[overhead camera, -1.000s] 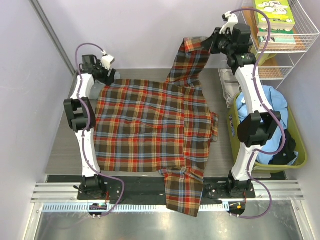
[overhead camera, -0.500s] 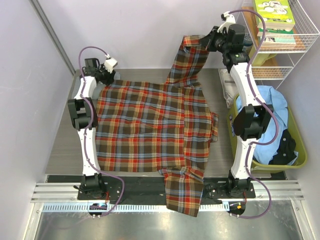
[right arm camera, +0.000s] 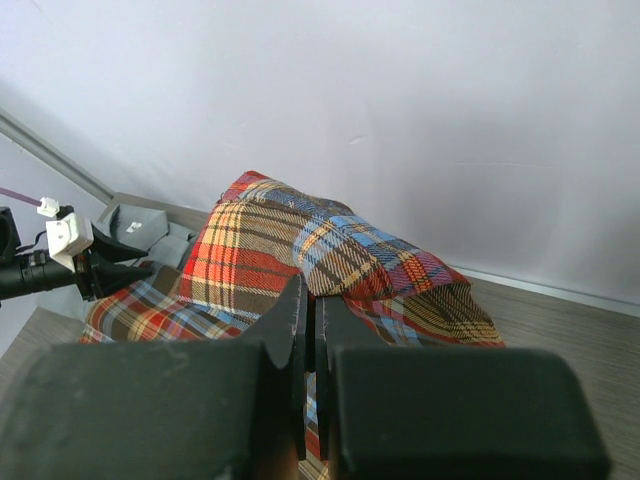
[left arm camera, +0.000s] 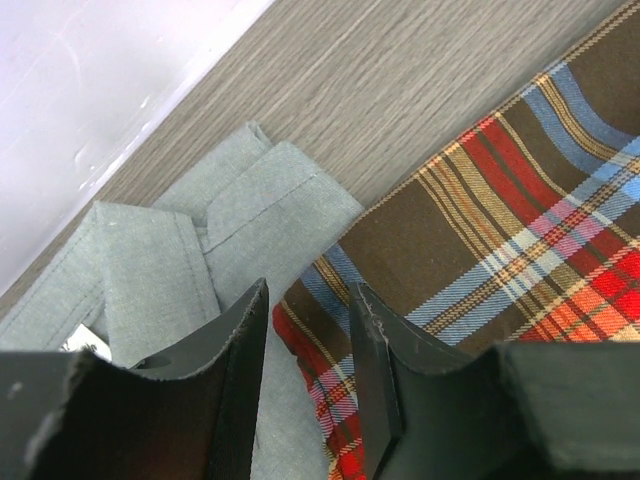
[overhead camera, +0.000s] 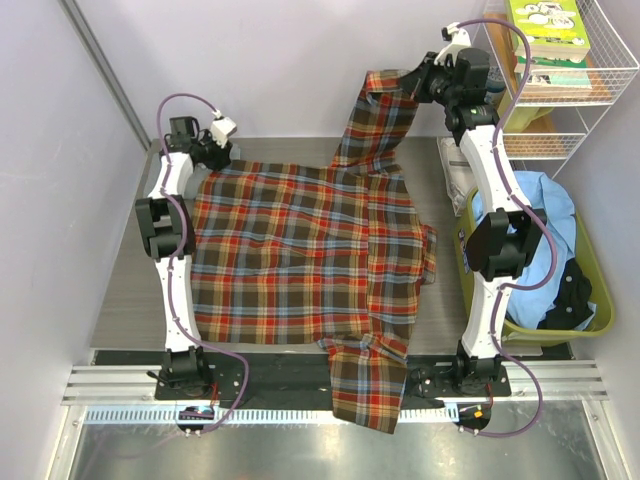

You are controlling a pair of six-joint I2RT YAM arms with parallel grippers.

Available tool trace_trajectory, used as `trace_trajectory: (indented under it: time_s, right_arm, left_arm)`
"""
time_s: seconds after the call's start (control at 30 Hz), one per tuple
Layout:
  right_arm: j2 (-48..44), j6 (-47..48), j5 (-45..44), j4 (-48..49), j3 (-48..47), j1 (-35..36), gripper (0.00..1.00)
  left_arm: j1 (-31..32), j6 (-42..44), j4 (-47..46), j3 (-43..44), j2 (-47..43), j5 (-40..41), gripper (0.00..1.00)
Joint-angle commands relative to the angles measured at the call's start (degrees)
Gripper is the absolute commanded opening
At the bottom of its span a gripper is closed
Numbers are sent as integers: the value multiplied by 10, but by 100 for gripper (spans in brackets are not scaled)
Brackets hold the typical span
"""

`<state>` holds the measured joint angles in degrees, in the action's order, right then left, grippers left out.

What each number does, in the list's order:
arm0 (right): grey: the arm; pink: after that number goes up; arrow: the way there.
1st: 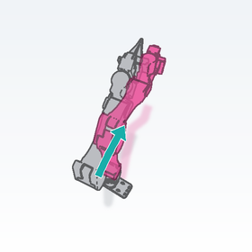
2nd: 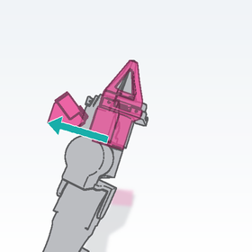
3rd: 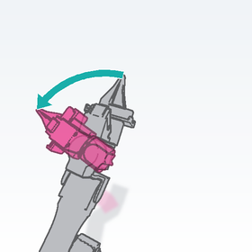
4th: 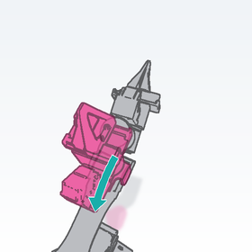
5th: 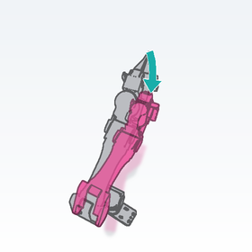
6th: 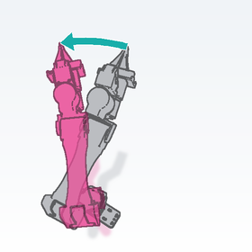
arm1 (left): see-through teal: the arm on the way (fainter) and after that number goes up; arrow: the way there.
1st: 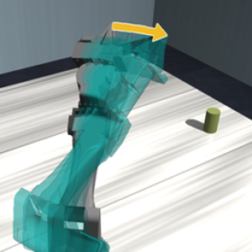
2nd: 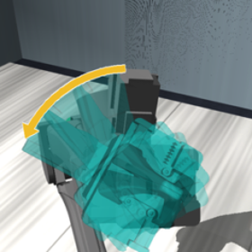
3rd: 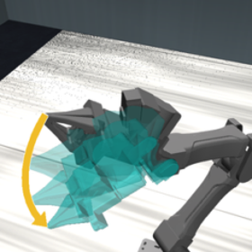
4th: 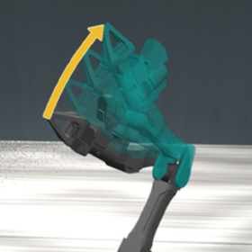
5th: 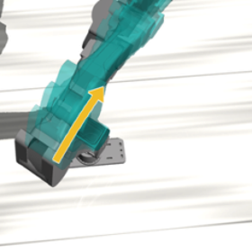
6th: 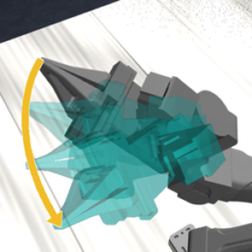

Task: Fold and stack the long sleeve shirts
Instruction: Fold the shirt

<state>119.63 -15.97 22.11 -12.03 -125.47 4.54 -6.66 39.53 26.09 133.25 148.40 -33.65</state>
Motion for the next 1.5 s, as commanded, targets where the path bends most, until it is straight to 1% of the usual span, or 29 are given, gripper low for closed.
trace_trajectory:
  time_s: [0.0,0.07,0.1,0.13,0.17,0.23,0.27,0.33,0.37,0.43,0.53,0.63,0.73,0.8,0.93,0.97,1.13,1.17,1.27,1.4,1.43,1.47]
  right_arm:
    - [-9,8,-2,31,-14,3,1]
    - [-9,9,0,29,-15,3,1]
    - [-8,8,2,31,-16,3,1]
    - [-8,8,4,31,-17,2,1]
    - [-8,8,5,31,-18,3,1]
    - [-8,7,7,32,-21,3,1]
    - [-7,7,7,31,-23,3,1]
    - [-9,5,8,30,-27,3,1]
    - [-11,3,9,31,-27,2,1]
    - [-15,2,10,30,-28,2,1]
    - [-26,-2,14,28,-28,3,1]
    - [-52,-7,21,19,-17,3,1]
    - [-82,-10,31,18,16,3,1]
    - [-117,-10,36,17,49,3,1]
    - [-178,-11,45,15,107,2,1]
    - [-205,-11,45,11,118,3,1]
    - [-287,-19,53,1,200,3,1]
    - [-300,-20,54,-4,210,2,1]
    - [-355,-24,56,-16,256,3,1]
    - [-417,-26,57,-33,326,3,1]
    - [-440,-24,55,-37,337,4,1]
    - [-451,-22,54,-44,348,3,1]
  left_arm:
    - [2,18,17,26,13,2,39]
    - [2,19,25,35,22,5,38]
    - [1,19,31,39,24,0,33]
    - [1,18,33,38,22,-4,31]
    - [1,17,33,38,16,-10,25]
    - [1,4,27,39,9,-25,18]
    - [1,-1,23,38,5,-28,9]
    - [1,-21,14,36,-12,-33,2]
    - [2,-27,2,30,-18,-34,0]
    - [0,-43,-16,11,-45,-38,0]
    - [-2,-45,-43,-19,-81,-41,0]
    - [-9,-44,-44,-35,-112,-56,0]
    - [-20,-32,-29,-56,-137,-83,0]
    - [-27,-1,-6,-70,-164,-99,0]
    - [-42,45,22,-135,-213,-133,0]
    - [-49,55,29,-144,-233,-139,0]
    - [-68,142,84,-200,-287,-171,0]
    - [-70,157,113,-214,-295,-172,0]
    - [-78,196,148,-241,-325,-183,0]
    - [-85,255,191,-312,-375,-194,0]
    - [-85,267,200,-326,-398,-195,0]
    - [-85,296,210,-338,-409,-194,0]
